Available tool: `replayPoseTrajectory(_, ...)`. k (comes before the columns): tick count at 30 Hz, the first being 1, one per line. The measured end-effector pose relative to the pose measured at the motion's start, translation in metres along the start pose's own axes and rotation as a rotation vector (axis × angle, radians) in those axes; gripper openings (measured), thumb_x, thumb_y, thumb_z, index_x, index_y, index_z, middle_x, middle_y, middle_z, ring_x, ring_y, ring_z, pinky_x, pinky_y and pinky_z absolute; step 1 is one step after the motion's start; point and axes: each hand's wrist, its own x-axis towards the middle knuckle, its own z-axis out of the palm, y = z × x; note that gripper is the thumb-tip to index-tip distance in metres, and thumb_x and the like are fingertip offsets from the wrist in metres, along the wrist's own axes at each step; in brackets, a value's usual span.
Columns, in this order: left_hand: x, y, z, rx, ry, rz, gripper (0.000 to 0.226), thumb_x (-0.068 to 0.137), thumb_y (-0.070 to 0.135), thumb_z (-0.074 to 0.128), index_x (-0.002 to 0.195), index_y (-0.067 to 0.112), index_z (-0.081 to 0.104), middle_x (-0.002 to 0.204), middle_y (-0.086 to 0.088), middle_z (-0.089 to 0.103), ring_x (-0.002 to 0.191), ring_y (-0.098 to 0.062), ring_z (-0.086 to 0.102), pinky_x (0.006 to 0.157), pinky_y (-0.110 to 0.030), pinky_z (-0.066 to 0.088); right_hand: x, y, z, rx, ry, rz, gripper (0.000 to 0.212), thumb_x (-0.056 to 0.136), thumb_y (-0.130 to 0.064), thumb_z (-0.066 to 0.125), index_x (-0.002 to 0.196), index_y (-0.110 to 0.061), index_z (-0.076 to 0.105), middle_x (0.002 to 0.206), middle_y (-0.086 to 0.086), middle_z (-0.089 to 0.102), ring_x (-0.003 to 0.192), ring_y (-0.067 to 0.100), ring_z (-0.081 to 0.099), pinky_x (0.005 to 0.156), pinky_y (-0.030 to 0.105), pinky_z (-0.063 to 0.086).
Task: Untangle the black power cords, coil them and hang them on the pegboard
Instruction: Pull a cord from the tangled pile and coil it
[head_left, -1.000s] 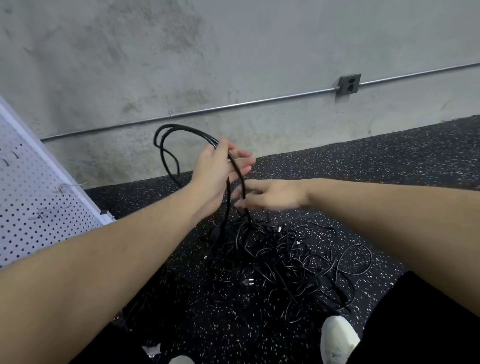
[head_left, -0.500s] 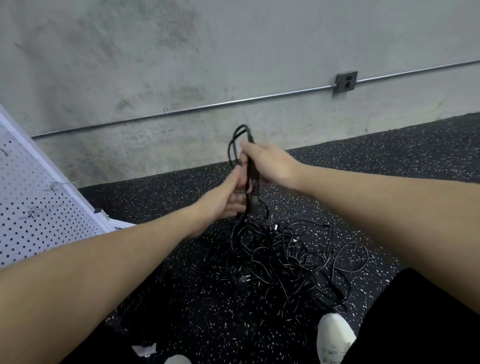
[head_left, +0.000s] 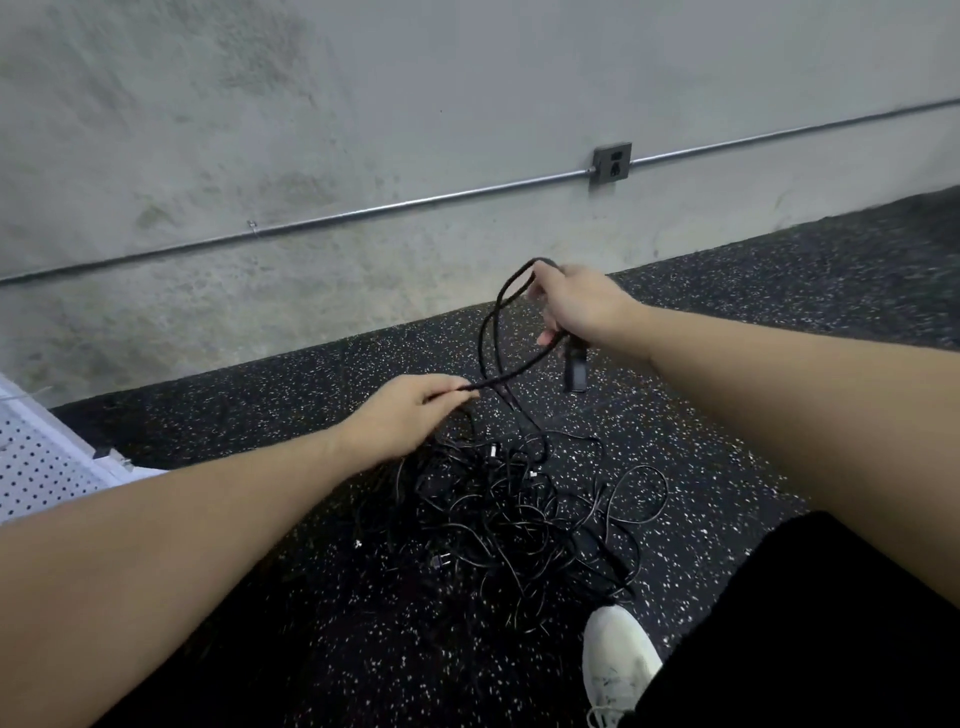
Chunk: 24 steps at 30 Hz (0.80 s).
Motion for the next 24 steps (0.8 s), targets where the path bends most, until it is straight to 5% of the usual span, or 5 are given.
replayPoseTrajectory(6,0.011,0.051,0.022,0.092,0.015,0.165,0.035,0.106,0.040,0.051,0.137,0.032,0.064,0.084,0.031,0.068,0.065,0.000,0.064,0.072,-0.020,0.054,0.004,0.036,-0.045,-0.574,0.188,0.057,0.050,0.107,-0.037,0.037,0.154,-0.022,0.028,0.124,0.016,0.061,0.099,0.030,0.065,0.078,0.039,0.055)
replayPoseTrajectory(10,0.024,0.068,0.021,-0.012,0.101,0.171,0.031,0.107,0.039,0.048,0.132,0.033,0.065,0.083,0.017,0.072,0.052,-0.005,0.050,0.064,-0.028,0.060,-0.003,0.041,-0.046,-0.985,0.085,0.020,0.058,0.101,-0.068,0.023,0.148,-0.041,0.044,0.168,0.007,0.018,0.155,0.034,0.012,0.119,0.067,0.005)
replayPoseTrajectory(14,0.034,0.080,0.025,-0.112,0.180,0.176,0.015,0.108,0.032,0.048,0.109,0.024,0.060,0.057,0.011,0.045,0.040,-0.002,0.033,0.043,-0.017,0.029,-0.017,0.027,-0.037,-0.659,-0.130,-0.204,0.055,0.106,-0.056,0.030,0.094,-0.018,0.068,0.096,0.004,0.072,0.092,0.020,0.067,0.094,0.040,0.051)
replayPoseTrajectory(18,0.033,0.078,0.027,-0.099,0.062,0.169,0.019,0.107,0.040,0.045,0.101,0.024,0.055,0.065,0.009,0.057,0.055,-0.008,0.049,0.061,-0.022,0.042,-0.025,0.028,-0.046,-0.391,-0.197,-0.213,0.043,0.096,-0.055,0.059,0.071,-0.022,0.049,0.056,-0.011,0.045,0.048,0.006,0.038,0.050,0.025,0.034)
replayPoseTrajectory(24,0.028,0.033,0.038,0.134,-0.192,0.023,0.028,0.106,0.047,0.044,0.102,0.026,0.062,0.084,0.017,0.075,0.072,-0.018,0.065,0.085,-0.039,0.052,-0.031,0.021,-0.057,0.004,-0.137,-0.321,0.044,0.088,-0.040,0.076,0.064,-0.023,0.043,0.050,-0.013,0.040,0.044,0.005,0.029,0.048,0.022,0.025)
